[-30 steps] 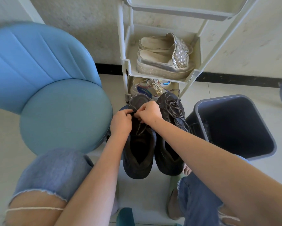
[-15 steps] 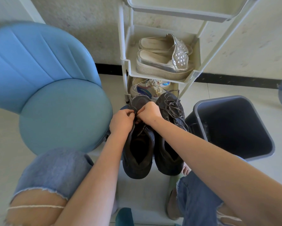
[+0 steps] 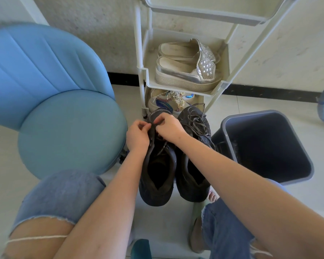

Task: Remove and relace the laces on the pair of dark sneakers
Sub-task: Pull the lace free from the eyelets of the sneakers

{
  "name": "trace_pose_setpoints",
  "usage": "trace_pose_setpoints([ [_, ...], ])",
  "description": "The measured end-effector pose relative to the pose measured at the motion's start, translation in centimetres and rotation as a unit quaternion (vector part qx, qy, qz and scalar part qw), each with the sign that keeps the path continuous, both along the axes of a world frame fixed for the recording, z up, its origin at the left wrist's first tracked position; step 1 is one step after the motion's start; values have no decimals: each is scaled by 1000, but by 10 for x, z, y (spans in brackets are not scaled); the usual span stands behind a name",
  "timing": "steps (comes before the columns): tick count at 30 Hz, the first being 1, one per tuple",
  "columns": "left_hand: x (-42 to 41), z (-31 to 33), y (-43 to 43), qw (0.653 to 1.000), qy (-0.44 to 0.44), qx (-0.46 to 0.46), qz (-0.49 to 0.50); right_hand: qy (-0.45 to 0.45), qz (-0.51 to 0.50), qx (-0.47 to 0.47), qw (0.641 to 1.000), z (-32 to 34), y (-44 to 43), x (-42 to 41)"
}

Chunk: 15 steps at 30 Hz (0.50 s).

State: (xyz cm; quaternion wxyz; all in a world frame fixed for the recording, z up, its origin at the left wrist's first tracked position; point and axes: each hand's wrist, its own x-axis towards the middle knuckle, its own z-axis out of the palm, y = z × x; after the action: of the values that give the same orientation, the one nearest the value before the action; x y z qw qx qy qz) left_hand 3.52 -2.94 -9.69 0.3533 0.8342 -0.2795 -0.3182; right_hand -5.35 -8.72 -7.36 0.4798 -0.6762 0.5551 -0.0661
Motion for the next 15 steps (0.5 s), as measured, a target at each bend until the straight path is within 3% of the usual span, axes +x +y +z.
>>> trace_pose_setpoints([
  [3,2,-1,-8,976,124,-86,156,71,108,-111,985,4,-1,-3],
  [6,9,25,-17,872,271,-259,314,162,206,-131,956,6,-4,-9],
  [8,27,53,-21,823,251,-334,385,177,219,-156,947,6,-5,-12],
  [10,55,80,-25,799,187,-387,420,169,213,-180,945,7,-7,-13],
  [12,78,96,-27,822,112,-393,397,112,140,-186,966,9,-9,-11],
  [15,72,90,-29,967,8,-180,180,-55,-50,-60,995,21,-19,-12],
])
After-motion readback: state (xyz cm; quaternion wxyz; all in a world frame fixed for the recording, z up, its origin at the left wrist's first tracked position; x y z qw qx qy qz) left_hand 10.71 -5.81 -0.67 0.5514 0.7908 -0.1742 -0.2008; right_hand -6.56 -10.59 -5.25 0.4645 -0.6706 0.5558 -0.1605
